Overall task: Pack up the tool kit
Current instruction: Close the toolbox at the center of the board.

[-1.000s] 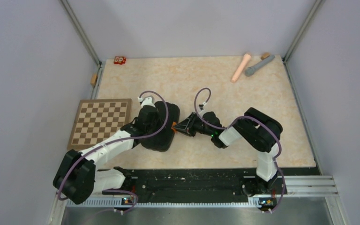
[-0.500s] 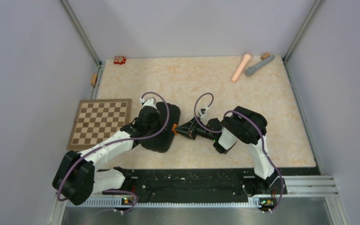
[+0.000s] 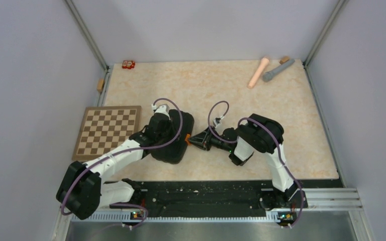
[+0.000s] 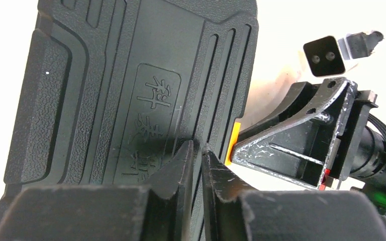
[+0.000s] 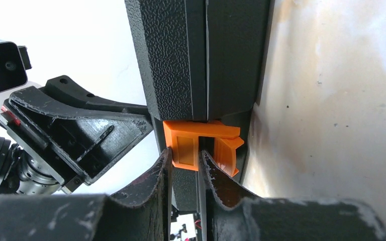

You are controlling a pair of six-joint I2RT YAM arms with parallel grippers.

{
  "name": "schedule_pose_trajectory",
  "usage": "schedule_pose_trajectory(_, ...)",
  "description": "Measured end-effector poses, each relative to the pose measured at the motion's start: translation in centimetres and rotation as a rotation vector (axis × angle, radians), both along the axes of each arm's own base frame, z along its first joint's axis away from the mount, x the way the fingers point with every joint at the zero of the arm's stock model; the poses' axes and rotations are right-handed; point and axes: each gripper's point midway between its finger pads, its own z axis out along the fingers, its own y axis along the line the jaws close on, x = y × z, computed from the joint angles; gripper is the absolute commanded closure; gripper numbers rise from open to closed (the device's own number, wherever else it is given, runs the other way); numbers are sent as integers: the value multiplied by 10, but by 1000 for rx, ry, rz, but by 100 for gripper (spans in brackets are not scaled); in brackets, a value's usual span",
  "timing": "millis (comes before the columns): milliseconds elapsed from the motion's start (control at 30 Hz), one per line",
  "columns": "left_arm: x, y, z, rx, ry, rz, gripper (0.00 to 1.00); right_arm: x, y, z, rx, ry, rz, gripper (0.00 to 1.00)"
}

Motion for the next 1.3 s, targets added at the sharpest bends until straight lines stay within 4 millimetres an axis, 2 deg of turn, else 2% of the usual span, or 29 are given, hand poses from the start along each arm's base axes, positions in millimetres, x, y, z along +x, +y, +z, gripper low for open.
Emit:
schedule_pose_trajectory(233,-5,-6,3,18,11,-36,69,-1,0,0,38,8,-2,87)
schedule_pose_trajectory(767,0,-15,-2,259,18,-97,68,-1,0,0,27,-18,10,87)
schedule_pose_trajectory(933,2,-18,-3,290,9,-101,60,0,0,0,24,-28,14,87)
schedule_pose_trajectory(1067,5,-21,-5,334,7,-109,60,0,0,0,22,-33,15,87)
schedule_pose_trajectory(1300,10,-22,-10,408,11,-105,68,0,0,0,22,-35,15,86)
